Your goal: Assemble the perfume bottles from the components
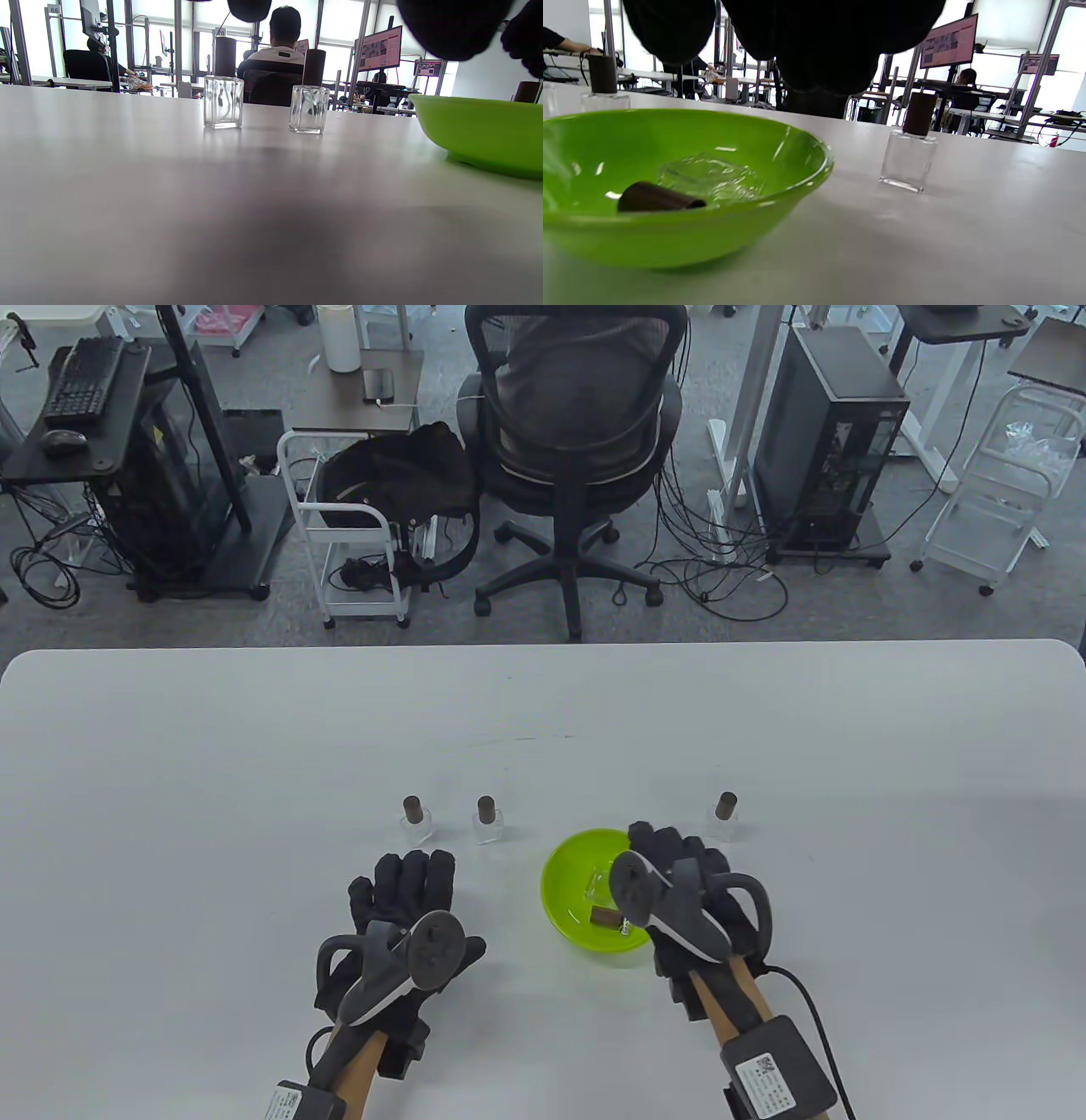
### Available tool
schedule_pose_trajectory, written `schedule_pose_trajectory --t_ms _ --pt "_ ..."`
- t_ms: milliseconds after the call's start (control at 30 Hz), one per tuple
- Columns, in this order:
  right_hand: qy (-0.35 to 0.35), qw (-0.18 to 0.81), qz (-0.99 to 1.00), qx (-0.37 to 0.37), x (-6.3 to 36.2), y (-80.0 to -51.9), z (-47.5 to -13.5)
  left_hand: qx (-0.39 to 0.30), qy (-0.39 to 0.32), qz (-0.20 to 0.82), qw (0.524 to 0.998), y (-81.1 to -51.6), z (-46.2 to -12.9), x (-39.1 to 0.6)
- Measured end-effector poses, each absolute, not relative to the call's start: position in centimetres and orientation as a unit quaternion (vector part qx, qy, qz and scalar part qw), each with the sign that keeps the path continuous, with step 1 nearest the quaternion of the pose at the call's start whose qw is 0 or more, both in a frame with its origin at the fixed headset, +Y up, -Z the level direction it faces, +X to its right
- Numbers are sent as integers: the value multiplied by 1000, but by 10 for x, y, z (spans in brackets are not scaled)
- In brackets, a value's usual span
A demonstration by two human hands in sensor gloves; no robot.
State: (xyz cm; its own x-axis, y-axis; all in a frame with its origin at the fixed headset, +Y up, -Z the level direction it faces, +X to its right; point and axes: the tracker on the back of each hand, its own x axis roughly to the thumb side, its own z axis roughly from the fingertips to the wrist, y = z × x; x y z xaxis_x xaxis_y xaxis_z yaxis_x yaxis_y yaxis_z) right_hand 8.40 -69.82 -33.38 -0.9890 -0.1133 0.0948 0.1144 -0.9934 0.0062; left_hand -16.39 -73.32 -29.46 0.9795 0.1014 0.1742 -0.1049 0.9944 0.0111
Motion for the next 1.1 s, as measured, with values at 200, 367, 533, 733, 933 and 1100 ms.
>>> schedule_pose_trajectory --t_ms 200,367,533,733,933,1100 --pt "-26 136 -989 -52 54 -722 -340 9 -86 53 995 -733 -294 -165" --pt "-49 164 -985 -33 54 -736 -347 8 -89 50 995 -733 -294 -164" --pt "-70 136 -987 -44 54 -737 -348 1 -88 42 995 -737 -295 -162" --pt "-94 126 -986 -48 52 -737 -351 -4 -87 35 996 -739 -296 -160" --pt "-123 130 -982 -53 51 -741 -353 -5 -88 33 996 -739 -296 -159" --pt "-133 122 -982 -48 50 -744 -356 -5 -86 37 996 -739 -296 -160"
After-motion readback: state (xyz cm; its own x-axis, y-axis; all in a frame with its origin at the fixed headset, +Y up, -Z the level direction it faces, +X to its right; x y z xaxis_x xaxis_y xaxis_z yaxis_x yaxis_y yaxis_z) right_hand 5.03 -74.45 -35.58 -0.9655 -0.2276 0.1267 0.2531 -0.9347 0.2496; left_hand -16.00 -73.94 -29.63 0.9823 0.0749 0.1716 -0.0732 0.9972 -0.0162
